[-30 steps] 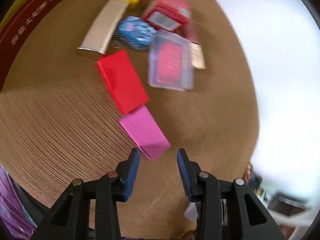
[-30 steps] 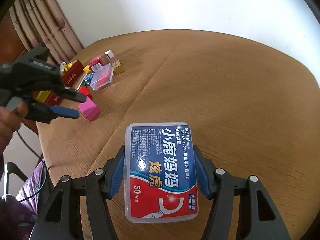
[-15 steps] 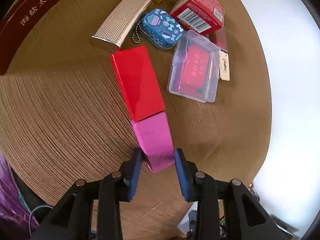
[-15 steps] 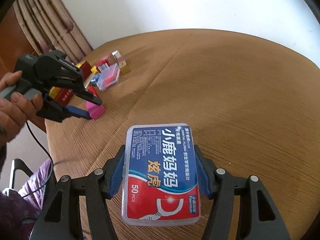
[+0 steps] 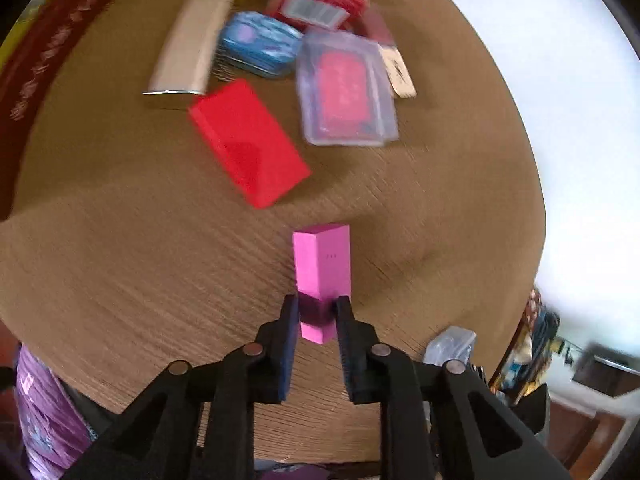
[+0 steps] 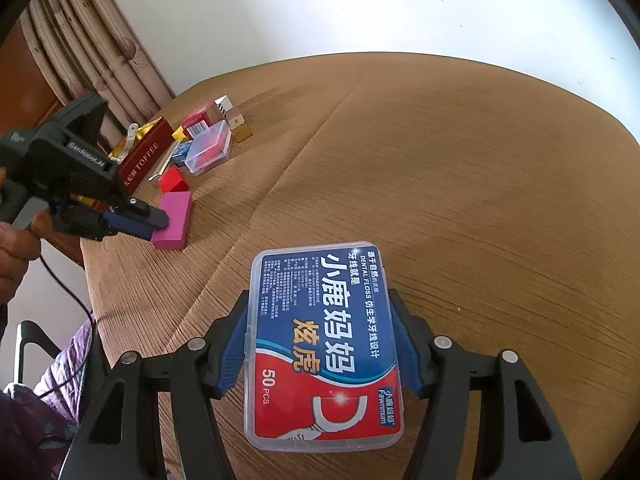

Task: Organize rigid objects
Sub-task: 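Carry the pink eraser into the tin and open the left tool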

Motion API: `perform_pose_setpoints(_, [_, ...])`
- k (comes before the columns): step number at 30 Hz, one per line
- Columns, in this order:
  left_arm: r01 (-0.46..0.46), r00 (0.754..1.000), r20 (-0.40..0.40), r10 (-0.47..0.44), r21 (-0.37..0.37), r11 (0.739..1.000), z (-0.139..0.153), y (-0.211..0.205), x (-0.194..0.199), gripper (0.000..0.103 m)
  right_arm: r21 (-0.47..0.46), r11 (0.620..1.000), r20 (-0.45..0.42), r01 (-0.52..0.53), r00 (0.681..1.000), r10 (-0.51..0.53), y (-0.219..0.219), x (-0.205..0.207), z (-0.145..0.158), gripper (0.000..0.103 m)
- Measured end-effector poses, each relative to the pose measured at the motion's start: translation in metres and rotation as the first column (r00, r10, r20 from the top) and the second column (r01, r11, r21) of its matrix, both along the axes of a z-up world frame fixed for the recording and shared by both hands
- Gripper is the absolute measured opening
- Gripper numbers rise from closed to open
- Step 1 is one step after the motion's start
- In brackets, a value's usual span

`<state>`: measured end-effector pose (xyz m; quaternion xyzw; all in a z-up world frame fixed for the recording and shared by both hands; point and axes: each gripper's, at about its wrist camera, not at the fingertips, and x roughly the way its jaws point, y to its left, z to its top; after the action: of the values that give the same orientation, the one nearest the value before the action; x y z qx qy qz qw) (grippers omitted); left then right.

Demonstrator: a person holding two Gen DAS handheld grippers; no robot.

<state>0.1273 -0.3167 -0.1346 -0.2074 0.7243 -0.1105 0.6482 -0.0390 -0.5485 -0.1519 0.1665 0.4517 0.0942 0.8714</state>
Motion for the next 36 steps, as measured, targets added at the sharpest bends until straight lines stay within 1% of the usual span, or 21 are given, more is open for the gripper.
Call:
perform_pose_setpoints(4, [-0.019, 1.000, -0.019, 0.019, -0.015, 1.000, -0.011, -0.007, 0.007, 0.030, 0.007, 1.000, -0.005, -0.001, 1.000, 0.001, -0.001, 0.001, 0.000, 0.060])
perform_pose_setpoints(7, [-0.018, 1.000, -0.008, 0.017, -0.026, 1.000, -0.016, -0.009, 0.014, 0.031, 0.013, 1.000, -0.005, -0.005, 1.000, 0.005, -0.002, 0.001, -0.001, 0.060])
perform_pose_setpoints(9, [-0.010, 1.000, -0.001, 0.010, -0.040, 0.999, -0.015, -0.011, 0.016, 0.028, 0.018, 1.000, -0.006, -0.008, 1.000, 0.008, -0.003, 0.002, -0.002, 0.060])
perform_pose_setpoints(10, [-0.007, 1.000, 0.006, 0.008, -0.048, 0.999, -0.012, -0.012, 0.015, 0.024, 0.018, 1.000, -0.006, -0.008, 1.000, 0.009, -0.003, 0.003, -0.002, 0.060])
perform_pose_setpoints(12, [0.017, 0.999, 0.043, -0.016, -0.045, 0.999, -0.004, -0.016, 0.016, 0.020, 0.018, 1.000, -0.008, -0.008, 1.000, 0.008, -0.004, 0.003, -0.002, 0.060])
perform_pose_setpoints(13, [0.031, 0.998, 0.063, -0.028, -0.041, 0.999, 0.002, -0.011, 0.009, 0.017, 0.017, 1.000, -0.010, -0.006, 1.000, 0.006, -0.003, 0.003, -0.002, 0.060])
perform_pose_setpoints(15, [0.059, 0.993, 0.103, -0.057, -0.024, 0.998, 0.011, -0.012, 0.003, 0.016, 0.013, 1.000, -0.014, -0.006, 1.000, 0.006, -0.003, 0.003, -0.002, 0.060])
perform_pose_setpoints(16, [0.074, 0.990, 0.121, -0.072, -0.012, 0.997, 0.012, -0.023, -0.004, 0.016, 0.011, 1.000, -0.016, -0.004, 1.000, 0.004, -0.002, 0.003, -0.002, 0.060])
perform_pose_setpoints(18, [0.081, 0.989, 0.128, -0.079, -0.009, 0.997, 0.014, -0.022, -0.010, 0.016, 0.009, 1.000, -0.020, -0.001, 1.000, 0.001, -0.002, 0.003, -0.001, 0.060])
perform_pose_setpoints(19, [0.080, 0.989, 0.126, -0.078, -0.016, 0.997, 0.014, -0.018, -0.013, 0.016, 0.010, 1.000, -0.023, 0.004, 1.000, -0.004, -0.002, 0.003, -0.001, 0.060])
perform_pose_setpoints(20, [0.084, 0.989, 0.127, -0.081, -0.021, 0.996, 0.015, 0.000, -0.014, 0.016, 0.010, 1.000, -0.025, 0.006, 1.000, -0.005, -0.001, 0.003, -0.001, 0.060])
perform_pose_setpoints(22, [0.096, 0.986, 0.140, -0.092, -0.024, 0.995, 0.020, 0.004, -0.020, 0.016, 0.006, 1.000, -0.031, 0.009, 0.999, -0.008, -0.001, 0.003, 0.000, 0.060])
perform_pose_setpoints(25, [0.111, 0.980, 0.168, -0.104, -0.033, 0.993, 0.035, 0.019, -0.030, 0.016, -0.003, 1.000, -0.039, 0.003, 0.999, -0.003, 0.001, 0.003, 0.003, 0.060])
perform_pose_setpoints(26, [0.087, 0.980, 0.182, -0.079, -0.040, 0.995, 0.041, 0.023, -0.033, 0.016, -0.010, 1.000, -0.041, 0.003, 0.999, -0.004, 0.002, 0.003, 0.004, 0.060])
perform_pose_setpoints(27, [0.087, 0.978, 0.196, -0.076, -0.046, 0.995, 0.048, 0.030, -0.036, 0.016, -0.014, 1.000, -0.042, 0.003, 0.999, -0.004, 0.002, 0.003, 0.005, 0.060])
perform_pose_setpoints(31, [0.069, 0.957, 0.284, -0.054, -0.043, 0.997, 0.087, 0.069, -0.045, 0.016, -0.043, 0.999, -0.044, 0.002, 0.999, -0.004, 0.009, 0.005, 0.009, 0.060])
perform_pose_setpoints(33, [0.045, 0.952, 0.306, -0.030, -0.040, 0.998, 0.100, 0.089, -0.047, 0.016, -0.036, 0.999, -0.045, -0.004, 0.999, 0.002, 0.014, 0.005, 0.011, 0.060])
perform_pose_setpoints(36, [-0.025, 0.933, 0.360, 0.023, 0.001, 1.000, 0.119, 0.135, -0.042, 0.016, -0.039, 0.999, -0.043, 0.001, 0.999, -0.002, 0.020, 0.006, 0.013, 0.060])
